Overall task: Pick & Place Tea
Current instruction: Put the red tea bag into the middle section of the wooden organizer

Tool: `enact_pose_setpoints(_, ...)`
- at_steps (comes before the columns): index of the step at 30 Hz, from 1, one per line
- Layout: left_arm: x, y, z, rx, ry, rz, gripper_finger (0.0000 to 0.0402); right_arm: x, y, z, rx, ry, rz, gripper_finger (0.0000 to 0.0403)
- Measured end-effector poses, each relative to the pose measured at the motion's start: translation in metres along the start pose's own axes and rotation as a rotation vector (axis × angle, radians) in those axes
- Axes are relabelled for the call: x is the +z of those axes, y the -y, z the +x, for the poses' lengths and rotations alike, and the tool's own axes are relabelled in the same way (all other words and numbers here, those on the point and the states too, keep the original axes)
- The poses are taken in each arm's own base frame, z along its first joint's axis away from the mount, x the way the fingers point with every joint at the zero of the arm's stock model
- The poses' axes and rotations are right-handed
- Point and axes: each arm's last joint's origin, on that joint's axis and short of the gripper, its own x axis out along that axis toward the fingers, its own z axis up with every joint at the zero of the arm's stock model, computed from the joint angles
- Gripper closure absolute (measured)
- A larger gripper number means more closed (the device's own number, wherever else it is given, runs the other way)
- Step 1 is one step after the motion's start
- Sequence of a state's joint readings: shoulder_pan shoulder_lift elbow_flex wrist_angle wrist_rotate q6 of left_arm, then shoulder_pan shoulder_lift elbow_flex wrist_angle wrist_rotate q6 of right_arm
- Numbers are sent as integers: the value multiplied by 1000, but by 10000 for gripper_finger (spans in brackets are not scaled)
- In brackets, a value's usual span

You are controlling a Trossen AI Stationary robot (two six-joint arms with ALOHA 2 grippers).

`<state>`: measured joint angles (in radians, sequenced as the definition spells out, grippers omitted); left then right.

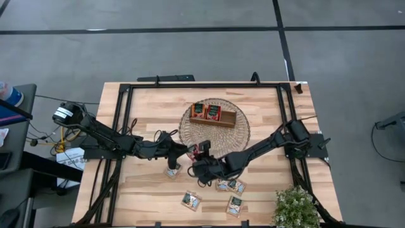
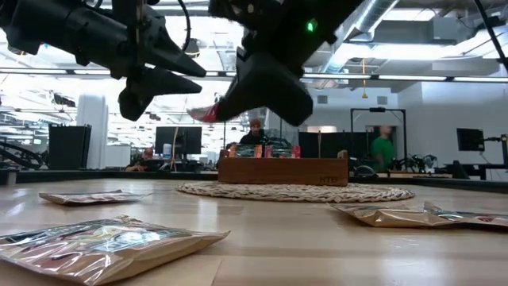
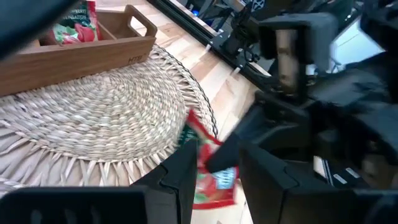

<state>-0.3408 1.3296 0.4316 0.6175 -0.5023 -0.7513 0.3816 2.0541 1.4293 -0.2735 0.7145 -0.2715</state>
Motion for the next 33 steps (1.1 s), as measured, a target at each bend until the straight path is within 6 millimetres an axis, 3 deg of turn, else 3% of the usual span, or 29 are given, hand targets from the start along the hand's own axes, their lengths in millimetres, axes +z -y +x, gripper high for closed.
enact_pose_setpoints(9, 0, -1, 0, 18, 6, 5, 296, 15, 1, -13, -20, 36, -17, 398)
enact_pose_setpoints(25, -1, -3, 0, 38, 1, 21, 299, 15, 14, -3, -35, 49, -7, 395)
enact_pose_setpoints(33, -6, -7, 1, 86, -21, 44, 394, 16, 13, -3, -31, 51, -17, 379)
